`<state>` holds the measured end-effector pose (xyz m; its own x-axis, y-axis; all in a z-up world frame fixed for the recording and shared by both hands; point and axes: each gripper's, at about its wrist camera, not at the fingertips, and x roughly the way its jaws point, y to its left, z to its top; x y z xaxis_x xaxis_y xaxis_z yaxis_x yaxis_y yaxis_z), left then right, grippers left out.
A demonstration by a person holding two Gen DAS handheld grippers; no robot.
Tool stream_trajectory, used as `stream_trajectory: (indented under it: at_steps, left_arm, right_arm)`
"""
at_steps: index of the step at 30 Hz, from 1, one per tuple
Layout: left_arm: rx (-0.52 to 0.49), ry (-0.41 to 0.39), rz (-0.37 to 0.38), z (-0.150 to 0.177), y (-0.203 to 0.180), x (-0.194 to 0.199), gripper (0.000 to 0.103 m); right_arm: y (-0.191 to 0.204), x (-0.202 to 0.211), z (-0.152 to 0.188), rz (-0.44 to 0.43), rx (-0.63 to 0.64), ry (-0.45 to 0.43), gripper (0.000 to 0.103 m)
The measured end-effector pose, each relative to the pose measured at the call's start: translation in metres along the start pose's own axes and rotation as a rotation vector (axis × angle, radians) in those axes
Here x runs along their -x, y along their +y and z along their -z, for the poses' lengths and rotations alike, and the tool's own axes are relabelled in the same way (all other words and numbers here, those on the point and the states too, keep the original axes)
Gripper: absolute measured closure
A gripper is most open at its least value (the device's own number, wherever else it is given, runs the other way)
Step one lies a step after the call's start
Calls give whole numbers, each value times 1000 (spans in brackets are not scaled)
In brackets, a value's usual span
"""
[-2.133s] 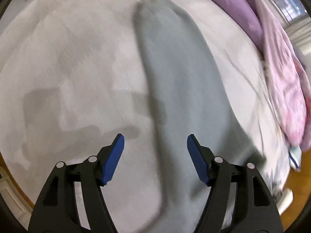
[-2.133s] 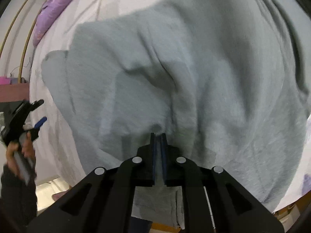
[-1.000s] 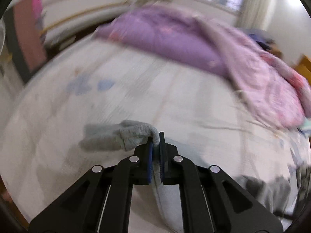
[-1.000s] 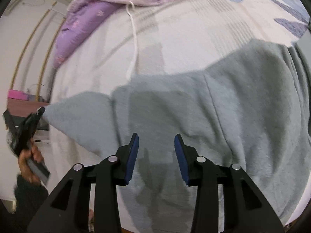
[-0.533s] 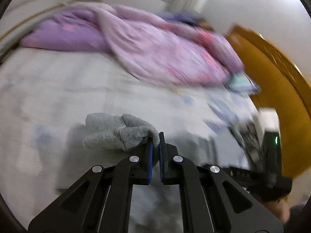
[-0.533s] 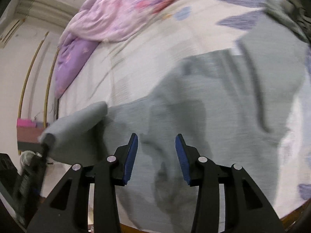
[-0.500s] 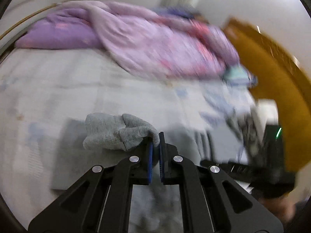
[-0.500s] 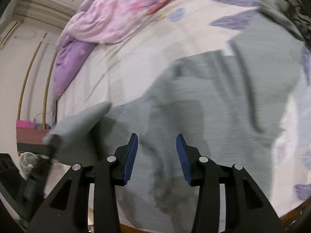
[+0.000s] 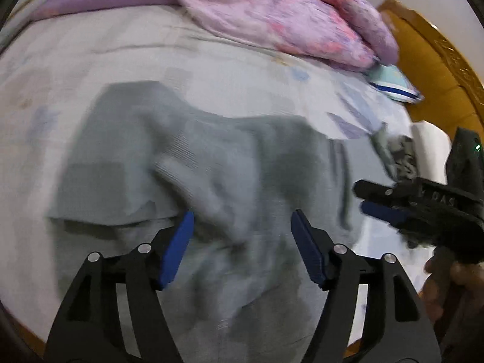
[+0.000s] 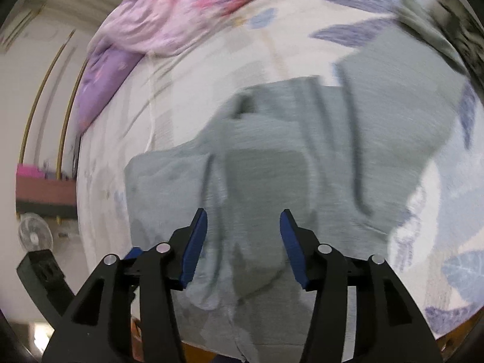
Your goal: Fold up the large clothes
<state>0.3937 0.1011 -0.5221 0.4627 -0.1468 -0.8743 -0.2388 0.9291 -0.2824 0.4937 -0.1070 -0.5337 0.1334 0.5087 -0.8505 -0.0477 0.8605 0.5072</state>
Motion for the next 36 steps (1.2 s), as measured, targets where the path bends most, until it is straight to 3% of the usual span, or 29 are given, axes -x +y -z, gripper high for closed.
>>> stream_trajectory:
  at_steps: [3,7,10,15,17,18,19,21,24,26,29,31,32,34,36]
  left_arm:
    - [60,-17,-147,-2,38,9,32]
    - [181,27,-265,-7,92,0,32]
    - [222,35,-314,-11,121,-2,32]
    - [215,58,-308,-16,139,-4,32]
    - [207,69,-301,-14,142,-2,32]
    - [207,74,-296,-14,146,-4,32]
    - [208,81,-286,-13,149,-4,32]
    - [209,89,-278,-13,149,-7,32]
    - [217,97,-266,-15,147,-13,32]
    - [225,98,-264,-16,145,-16,32]
    - [248,103,-254,-15,145,-19,32]
    - [254,112,-249,-15,145,-23,32]
    - [249,117,-248,-15,145,-26,32]
    - [243,132,-258,-14,147,-33,30]
    - [250,183,-268,-13,152,-45,30]
  right_arm:
    - [52,-20,7,1,151,23,54]
    - [103,-58,12,-18,238,66,51]
    - [132,-98,14,46,264,98,45]
    - [139,-148,8,128,219,132,43]
    - [136,-155,5,137,208,131,58]
    - [132,-155,2,148,201,127,77]
    - [127,-153,1,130,178,129,87]
    - [118,-136,-4,85,141,99,101]
    - [111,-121,-8,94,153,86,103]
    - [109,-118,-7,24,116,122,101]
    - [128,-121,-2,39,135,128,85]
    - [145,-134,2,40,178,130,59]
    - [151,-139,2,47,182,130,52]
    - [154,-155,3,63,173,137,49]
    - [150,-171,3,132,157,152,50]
